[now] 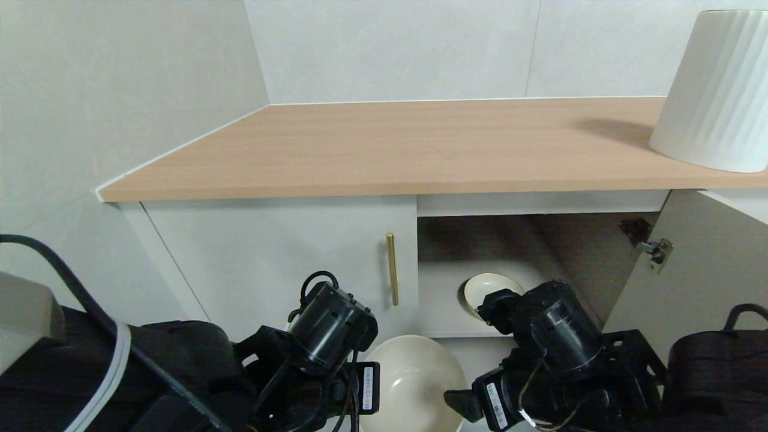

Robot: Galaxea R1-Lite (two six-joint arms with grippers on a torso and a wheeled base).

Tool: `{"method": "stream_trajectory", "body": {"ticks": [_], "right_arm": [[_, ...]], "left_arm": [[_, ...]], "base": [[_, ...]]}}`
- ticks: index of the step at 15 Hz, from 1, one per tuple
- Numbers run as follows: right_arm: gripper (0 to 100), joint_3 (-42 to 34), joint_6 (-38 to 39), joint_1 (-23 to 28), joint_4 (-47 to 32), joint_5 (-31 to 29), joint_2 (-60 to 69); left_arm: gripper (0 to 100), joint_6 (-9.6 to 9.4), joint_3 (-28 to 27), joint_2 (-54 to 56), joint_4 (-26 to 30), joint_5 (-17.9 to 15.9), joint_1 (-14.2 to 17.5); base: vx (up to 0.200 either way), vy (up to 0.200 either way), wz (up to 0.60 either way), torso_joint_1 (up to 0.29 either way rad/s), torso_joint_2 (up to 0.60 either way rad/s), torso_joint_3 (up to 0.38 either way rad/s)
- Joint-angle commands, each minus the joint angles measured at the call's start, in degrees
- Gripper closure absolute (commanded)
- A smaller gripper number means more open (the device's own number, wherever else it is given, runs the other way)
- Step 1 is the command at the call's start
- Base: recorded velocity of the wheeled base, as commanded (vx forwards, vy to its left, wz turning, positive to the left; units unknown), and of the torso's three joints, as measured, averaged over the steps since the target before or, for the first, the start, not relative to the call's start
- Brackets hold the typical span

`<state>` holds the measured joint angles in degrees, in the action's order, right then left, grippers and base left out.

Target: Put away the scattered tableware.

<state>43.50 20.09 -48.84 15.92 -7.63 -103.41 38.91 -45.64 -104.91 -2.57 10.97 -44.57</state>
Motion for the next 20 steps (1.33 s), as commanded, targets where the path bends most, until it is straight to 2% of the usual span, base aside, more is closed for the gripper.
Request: {"method": "stream_trajectory", "body": {"ticks": [1, 3, 11, 12, 20], "right_arm": [[0, 0.01, 0.21, -0.03, 3.59, -1.95, -4.78], [0, 0.1, 0.39, 0.32, 5.88, -2.92, -5.22], [0, 0.89, 1.18, 1.02, 5.96, -3.0, -5.92], [100, 0.98, 1.27, 1.11, 5.88, -3.0, -5.92], [100, 0.89, 1.27, 1.11, 5.88, -2.92, -5.84]], "left_arm": [[100, 0.02, -0.06, 0.23, 0.29, 0.01, -0.17], [100, 0.02, -0.06, 0.15, 0.46, 0.01, -0.17], [100, 0.02, -0.06, -0.38, 0.55, 0.01, -0.17], [100, 0.02, -0.06, -0.38, 0.55, 0.01, -0.17], [100, 0.02, -0.15, -0.38, 1.25, 0.01, -0.17]], "base": [[0.0, 0.0, 0.0, 0.0, 0.0, 0.0], [0.0, 0.0, 0.0, 0.0, 0.0, 0.0], [0.0, 0.0, 0.0, 0.0, 0.0, 0.0], [0.0, 0.0, 0.0, 0.0, 0.0, 0.0], [0.0, 0.0, 0.0, 0.0, 0.0, 0.0]]}}
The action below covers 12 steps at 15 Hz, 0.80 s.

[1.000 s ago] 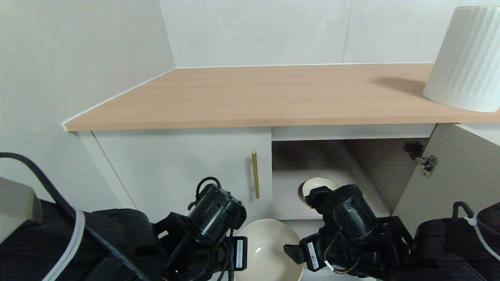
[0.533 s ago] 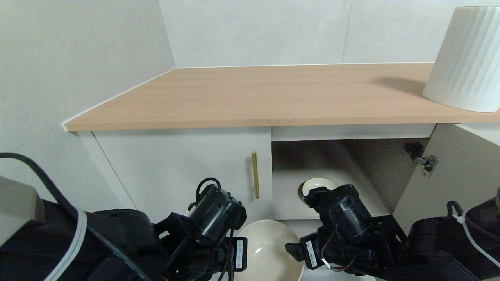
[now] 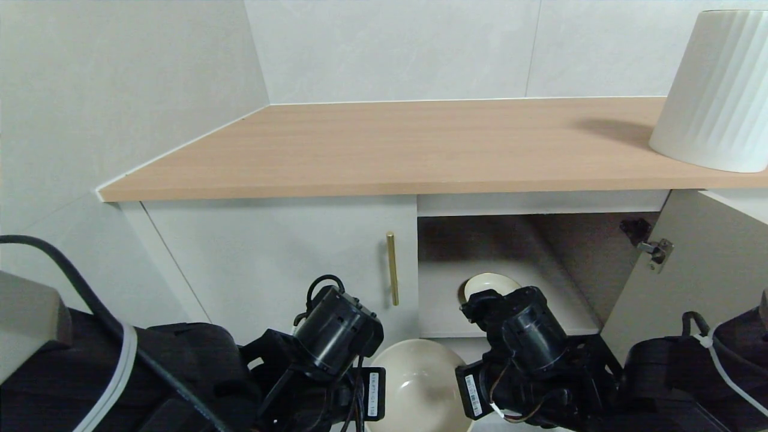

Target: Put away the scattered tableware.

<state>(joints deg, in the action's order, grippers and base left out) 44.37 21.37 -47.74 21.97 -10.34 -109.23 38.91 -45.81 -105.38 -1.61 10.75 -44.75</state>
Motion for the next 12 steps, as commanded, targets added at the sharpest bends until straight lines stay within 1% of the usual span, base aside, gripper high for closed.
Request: {"method": "stream_trajectory", "body": {"ticks": [1, 6, 7, 12], "right_arm": [[100, 0.01, -0.01, 0.01, -0.17, -0.21, -0.02], [100, 0.01, -0.01, 0.01, -0.17, -0.21, -0.11], [100, 0.01, -0.01, 0.01, -0.17, -0.21, -0.11], [100, 0.01, -0.01, 0.01, -0.17, -0.21, -0.11]], "left_arm": [[100, 0.02, 0.02, -0.01, 0.29, 0.23, 0.02], [100, 0.02, -0.07, -0.01, 0.38, 0.32, 0.02], [0, 0.02, 0.02, -0.01, 0.38, 0.32, -0.07], [0, 0.02, -0.24, -0.01, 0.38, 0.32, -0.07]], "base": [[0.0, 0.0, 0.0, 0.0, 0.0, 0.0], [0.0, 0.0, 0.0, 0.0, 0.0, 0.0], [0.0, 0.0, 0.0, 0.0, 0.0, 0.0], [0.0, 0.0, 0.0, 0.0, 0.0, 0.0]]}}
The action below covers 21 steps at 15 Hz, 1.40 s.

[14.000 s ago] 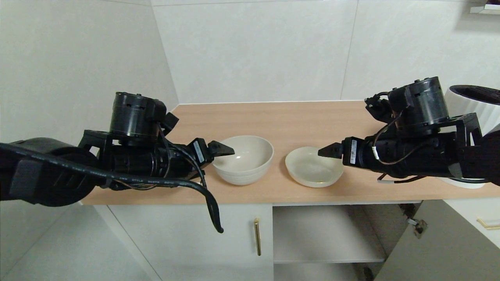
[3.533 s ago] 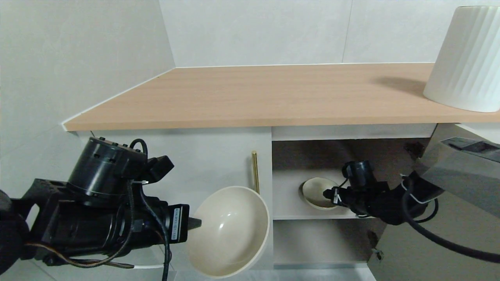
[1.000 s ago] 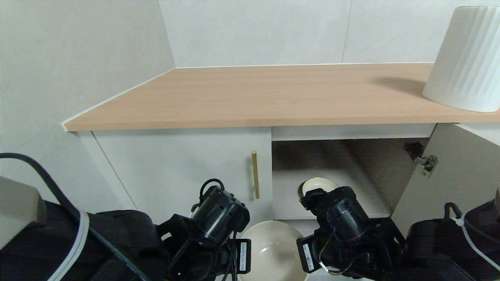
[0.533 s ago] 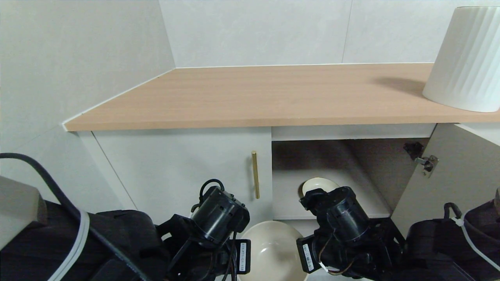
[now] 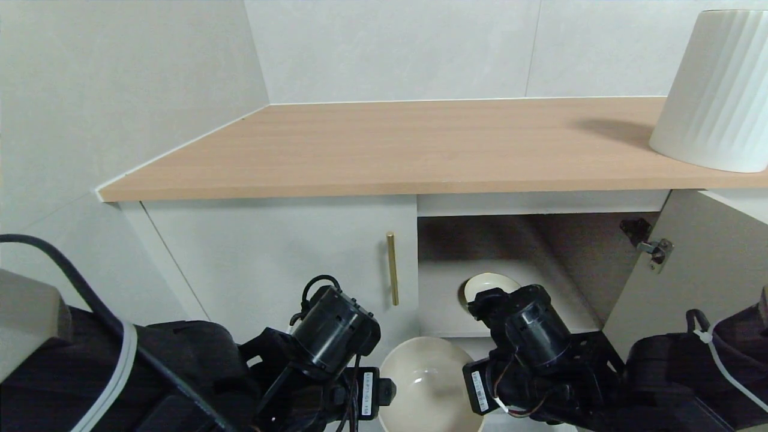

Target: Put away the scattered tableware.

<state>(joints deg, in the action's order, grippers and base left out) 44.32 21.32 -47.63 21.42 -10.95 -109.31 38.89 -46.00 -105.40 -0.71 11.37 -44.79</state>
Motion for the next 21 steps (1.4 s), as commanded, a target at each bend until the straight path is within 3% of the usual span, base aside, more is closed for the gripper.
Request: {"method": "stream_trajectory", "body": {"ticks": [1, 4, 11, 16, 21], "right_arm": [[100, -0.03, 0.04, 0.08, 0.29, 0.31, -0.11], [100, -0.29, -0.4, 1.4, -0.24, 0.31, -0.9], [100, 6.3, 0.21, 15.72, -3.66, 0.14, -8.99], [100, 12.28, 10.85, 18.98, -3.31, -0.04, -10.75], [100, 17.73, 16.82, 22.67, 0.11, -6.72, -16.02]], "left_arm": [[0, 0.05, -0.06, 0.11, -0.52, -0.3, -0.04], [0, 0.05, -0.06, 0.11, -0.52, -0.3, -0.04], [0, 0.05, 0.03, 0.37, -0.52, -0.3, -0.04], [0, 0.05, 0.03, 0.46, -0.44, -0.3, -0.04], [0, -0.04, 0.03, 0.46, -0.44, -0.21, -0.04]], "base": [[0.0, 0.0, 0.0, 0.0, 0.0, 0.0], [0.0, 0.0, 0.0, 0.0, 0.0, 0.0], [0.0, 0.0, 0.0, 0.0, 0.0, 0.0], [0.0, 0.0, 0.0, 0.0, 0.0, 0.0], [0.0, 0.0, 0.0, 0.0, 0.0, 0.0]]}}
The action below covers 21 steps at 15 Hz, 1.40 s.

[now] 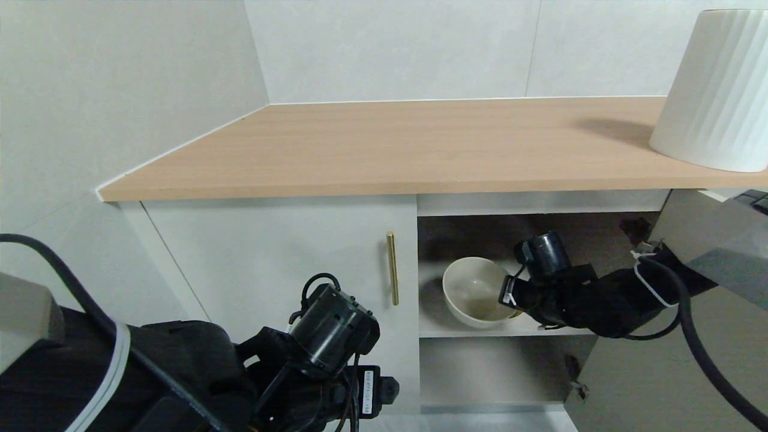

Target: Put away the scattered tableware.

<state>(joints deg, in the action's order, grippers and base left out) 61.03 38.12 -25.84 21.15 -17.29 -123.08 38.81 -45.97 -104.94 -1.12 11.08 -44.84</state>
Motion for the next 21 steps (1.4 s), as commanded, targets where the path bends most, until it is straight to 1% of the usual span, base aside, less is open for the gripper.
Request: {"method": "stream_trajectory", "body": {"ticks": [1, 2, 3, 5, 9, 11, 21], "right_arm": [[100, 1.02, 0.29, 1.5, 1.53, -0.47, -2.34], [100, 1.02, 0.29, 1.5, 1.53, -0.47, -2.34], [100, 1.9, 1.43, 2.73, 2.05, -0.82, -2.87], [100, 3.22, 1.52, 3.87, 2.14, -3.28, -5.07], [100, 4.36, 1.69, 5.19, 2.14, -4.16, -6.21], [100, 5.51, 1.61, 5.8, 2.05, -5.74, -7.53], [100, 6.39, 1.26, 6.6, 2.05, -6.0, -9.37]], "left_arm": [[0, 0.03, 0.0, 0.0, -0.02, -0.01, 0.01], [0, 0.03, 0.0, 0.0, -0.02, -0.01, 0.01], [0, 0.03, 0.0, 0.0, -0.02, 0.08, 0.01], [0, 0.03, 0.09, 0.08, -0.02, -0.01, 0.01], [0, 0.03, 0.09, 0.08, -0.02, 0.08, 0.01], [0, 0.03, 0.09, 0.08, -0.02, -0.01, 0.01], [0, 0.03, 0.09, 0.08, -0.02, 0.08, 0.01]], "base": [[0.0, 0.0, 0.0, 0.0, 0.0, 0.0], [0.0, 0.0, 0.0, 0.0, 0.0, 0.0], [0.0, 0.0, 0.0, 0.0, 0.0, 0.0], [0.0, 0.0, 0.0, 0.0, 0.0, 0.0], [0.0, 0.0, 0.0, 0.0, 0.0, 0.0], [0.0, 0.0, 0.0, 0.0, 0.0, 0.0], [0.0, 0.0, 0.0, 0.0, 0.0, 0.0]]}}
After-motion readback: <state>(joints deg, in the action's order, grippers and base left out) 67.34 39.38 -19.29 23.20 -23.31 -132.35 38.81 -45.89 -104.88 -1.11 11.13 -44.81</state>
